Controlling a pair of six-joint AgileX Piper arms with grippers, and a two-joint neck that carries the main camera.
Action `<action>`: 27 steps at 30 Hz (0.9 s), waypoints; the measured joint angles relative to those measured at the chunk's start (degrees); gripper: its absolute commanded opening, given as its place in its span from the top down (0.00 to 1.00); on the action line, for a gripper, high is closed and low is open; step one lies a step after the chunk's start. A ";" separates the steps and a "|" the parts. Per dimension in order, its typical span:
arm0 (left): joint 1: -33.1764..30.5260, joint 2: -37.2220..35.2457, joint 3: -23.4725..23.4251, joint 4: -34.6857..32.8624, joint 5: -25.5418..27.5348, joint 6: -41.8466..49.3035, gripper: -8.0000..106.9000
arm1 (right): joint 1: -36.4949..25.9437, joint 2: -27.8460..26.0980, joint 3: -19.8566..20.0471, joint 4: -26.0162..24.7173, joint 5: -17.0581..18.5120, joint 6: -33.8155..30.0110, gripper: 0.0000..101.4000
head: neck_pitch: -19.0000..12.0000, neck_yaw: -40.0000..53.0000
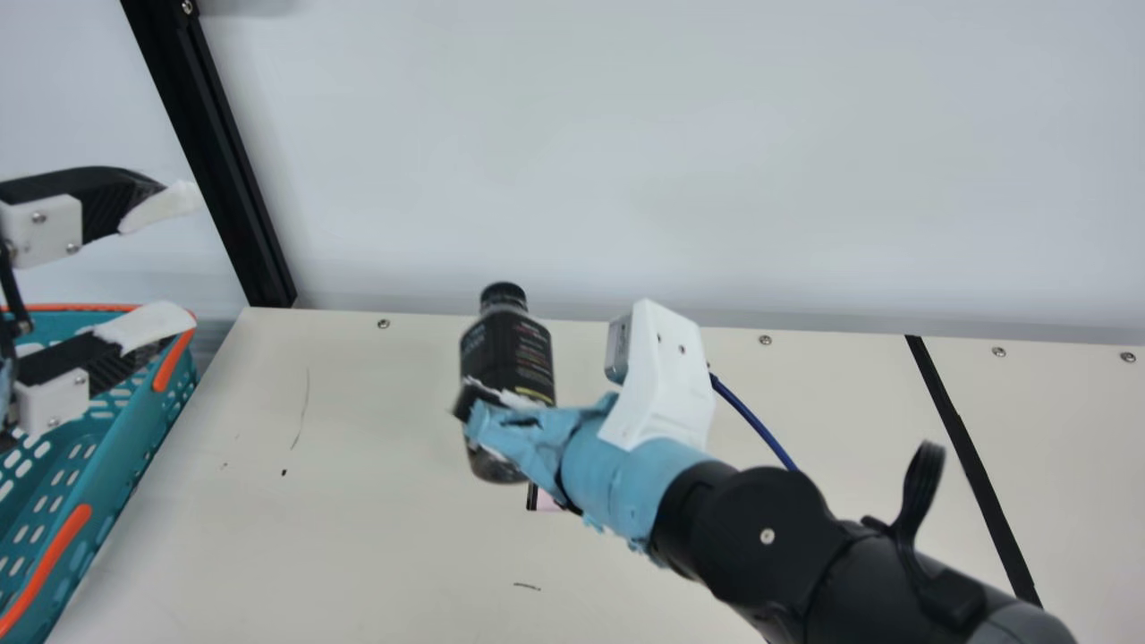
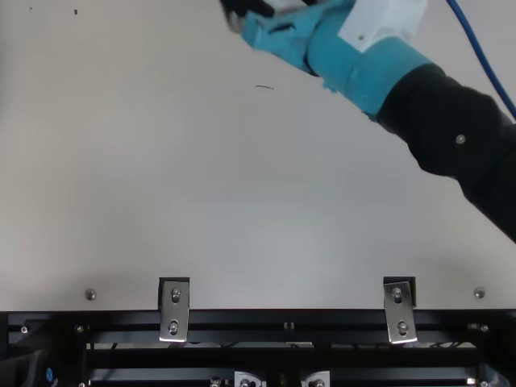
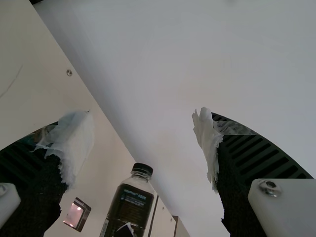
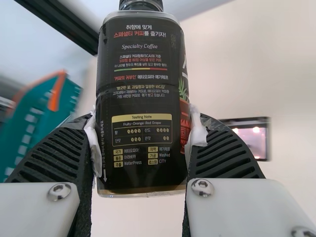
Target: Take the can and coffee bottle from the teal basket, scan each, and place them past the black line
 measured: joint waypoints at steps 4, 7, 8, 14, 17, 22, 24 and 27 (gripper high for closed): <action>0.00 0.00 0.00 0.00 0.00 0.00 0.15 | -1.27 0.93 2.96 -4.00 -1.15 -1.71 1.00 | 0.29 0.00; 0.00 0.00 0.00 0.00 0.00 0.00 0.15 | -2.30 1.28 4.74 -5.86 -1.67 -3.23 1.00 | 0.29 0.00; 0.00 0.00 0.00 0.00 0.00 0.00 0.15 | -2.62 1.35 5.10 -6.12 -1.88 -3.61 1.00 | 0.29 0.00; 0.00 0.00 0.00 0.00 0.00 0.00 0.15 | -3.96 1.73 6.51 -5.91 -2.44 -6.94 1.00 | 0.00 0.00; 0.00 0.00 0.00 0.00 0.00 0.00 0.15 | -4.29 1.79 6.78 -5.09 -2.96 -8.64 1.00 | 0.00 0.00; 0.00 0.00 0.00 0.00 0.00 0.00 0.15 | -4.49 2.24 6.90 -2.44 -3.49 -12.57 1.00 | 0.29 0.00; 0.00 0.00 0.00 0.00 0.00 0.00 0.15 | -4.49 2.57 6.79 -1.15 -3.76 -14.46 1.00 | 0.29 0.00; 0.00 0.00 0.00 0.00 0.00 0.00 0.15 | -4.49 3.20 6.22 0.78 -4.55 -17.67 1.00 | 0.00 0.00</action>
